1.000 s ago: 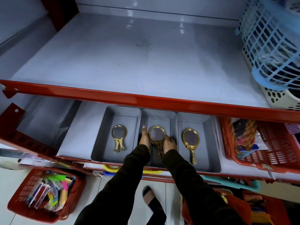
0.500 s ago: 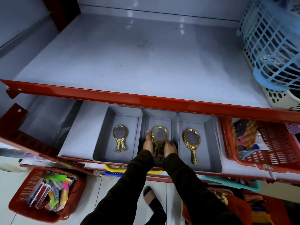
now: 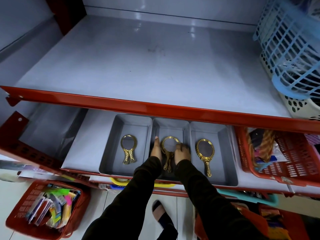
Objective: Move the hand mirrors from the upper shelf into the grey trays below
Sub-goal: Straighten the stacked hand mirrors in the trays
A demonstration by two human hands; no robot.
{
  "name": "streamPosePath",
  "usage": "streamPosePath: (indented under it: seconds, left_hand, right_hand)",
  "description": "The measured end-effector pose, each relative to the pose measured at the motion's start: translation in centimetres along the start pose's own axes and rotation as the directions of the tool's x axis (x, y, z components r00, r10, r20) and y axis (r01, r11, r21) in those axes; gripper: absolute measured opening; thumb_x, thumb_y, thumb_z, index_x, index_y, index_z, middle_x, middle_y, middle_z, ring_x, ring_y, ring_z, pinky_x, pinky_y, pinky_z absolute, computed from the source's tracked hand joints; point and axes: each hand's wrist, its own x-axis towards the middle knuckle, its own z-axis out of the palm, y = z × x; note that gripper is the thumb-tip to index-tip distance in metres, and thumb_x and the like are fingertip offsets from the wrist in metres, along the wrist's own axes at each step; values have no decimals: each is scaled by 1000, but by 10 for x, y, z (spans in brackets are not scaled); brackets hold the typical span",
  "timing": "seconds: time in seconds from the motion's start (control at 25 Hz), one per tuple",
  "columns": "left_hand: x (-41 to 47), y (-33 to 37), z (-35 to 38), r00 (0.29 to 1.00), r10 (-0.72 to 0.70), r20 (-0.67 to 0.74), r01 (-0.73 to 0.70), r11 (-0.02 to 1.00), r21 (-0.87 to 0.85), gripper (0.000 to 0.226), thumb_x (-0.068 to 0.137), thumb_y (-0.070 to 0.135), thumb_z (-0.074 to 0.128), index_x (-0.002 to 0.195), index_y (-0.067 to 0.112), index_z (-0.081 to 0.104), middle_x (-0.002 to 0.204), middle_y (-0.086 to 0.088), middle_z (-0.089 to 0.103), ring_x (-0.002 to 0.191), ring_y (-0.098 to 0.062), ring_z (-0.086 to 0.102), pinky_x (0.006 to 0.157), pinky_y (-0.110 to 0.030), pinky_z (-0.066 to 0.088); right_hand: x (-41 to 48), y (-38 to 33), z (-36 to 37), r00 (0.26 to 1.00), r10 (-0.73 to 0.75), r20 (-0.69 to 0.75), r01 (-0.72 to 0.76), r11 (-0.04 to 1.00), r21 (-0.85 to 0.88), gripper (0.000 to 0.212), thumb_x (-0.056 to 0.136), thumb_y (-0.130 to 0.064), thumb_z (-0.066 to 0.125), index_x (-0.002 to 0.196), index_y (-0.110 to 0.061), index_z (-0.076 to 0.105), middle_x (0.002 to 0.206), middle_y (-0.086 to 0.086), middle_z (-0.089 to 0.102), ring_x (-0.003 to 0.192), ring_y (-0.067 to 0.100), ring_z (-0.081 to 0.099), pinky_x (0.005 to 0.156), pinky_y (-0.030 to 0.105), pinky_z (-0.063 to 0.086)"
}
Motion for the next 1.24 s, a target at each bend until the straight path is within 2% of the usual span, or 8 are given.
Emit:
streamPosePath:
  seconds: [0.2, 0.32, 0.48, 0.72, 0.84, 0.96, 1.04, 1.24]
  left_hand:
    - [-2, 9, 7, 1000, 5, 10, -5, 1000, 19, 72, 99, 53, 25, 147, 0, 35, 150, -19, 41, 115, -14, 51, 62, -17, 44]
    - [-4, 10, 8, 1000, 2, 19, -3, 999, 37, 72, 99, 52, 22, 150, 1, 28, 156, -15, 32, 143, -23, 32, 85, -24, 32]
    - [-8, 9, 10, 1000, 13, 26, -13, 1000, 28, 70, 100, 49, 23, 151, 1, 25, 158, -15, 29, 146, -22, 26, 106, -28, 26]
    - [-8, 8, 9, 1000, 14, -16, -14, 999, 51, 69, 100, 49, 28, 147, -1, 33, 152, -19, 37, 142, -27, 34, 105, -36, 33]
    - [-10, 5, 10, 999, 23, -24, -22, 999, 46, 68, 100, 48, 30, 146, -1, 34, 152, -18, 38, 141, -26, 35, 95, -31, 33]
    - [-9, 4, 10, 998, 38, -49, -33, 995, 98, 67, 100, 48, 30, 147, 0, 33, 153, -16, 37, 142, -24, 33, 99, -28, 31]
    - [-8, 4, 10, 996, 57, -71, -48, 991, 128, 67, 100, 49, 30, 148, 2, 32, 154, -15, 36, 143, -23, 32, 93, -25, 29]
    - [-20, 6, 3, 988, 131, -78, -114, 976, 187, 68, 98, 52, 29, 151, 10, 28, 154, -9, 36, 143, -24, 32, 95, -25, 29]
  right_hand:
    - [6, 0, -5, 998, 34, 43, -36, 999, 37, 48, 102, -36, 32, 132, -4, 52, 133, 21, 55, 121, 35, 52, 86, 28, 33]
    - [6, 3, -5, 999, 36, 33, -38, 997, 72, 47, 102, -35, 33, 132, -4, 52, 135, 21, 55, 122, 35, 51, 87, 28, 34]
    - [4, 2, -7, 999, 44, 25, -46, 995, 89, 49, 102, -36, 35, 136, -5, 50, 140, 20, 52, 128, 35, 48, 95, 30, 35]
    - [1, 7, -8, 999, 39, 30, -42, 993, 112, 47, 101, -37, 37, 134, -7, 51, 138, 20, 52, 126, 34, 49, 89, 29, 33]
    - [-1, 8, -9, 999, 31, 34, -35, 991, 132, 45, 101, -36, 38, 135, -10, 51, 140, 18, 51, 128, 33, 48, 90, 29, 32]
    - [-2, 7, -11, 998, 45, 35, -51, 986, 159, 42, 101, -34, 40, 133, -10, 53, 138, 17, 53, 127, 32, 49, 89, 28, 32]
    - [-6, 5, -12, 999, 46, 26, -49, 990, 130, 42, 101, -34, 39, 130, -8, 54, 134, 19, 55, 123, 32, 51, 87, 27, 33]
    - [-27, -4, -18, 994, -101, -41, 104, 990, 91, 41, 101, -33, 37, 125, -6, 56, 132, 19, 57, 118, 31, 54, 88, 26, 35]
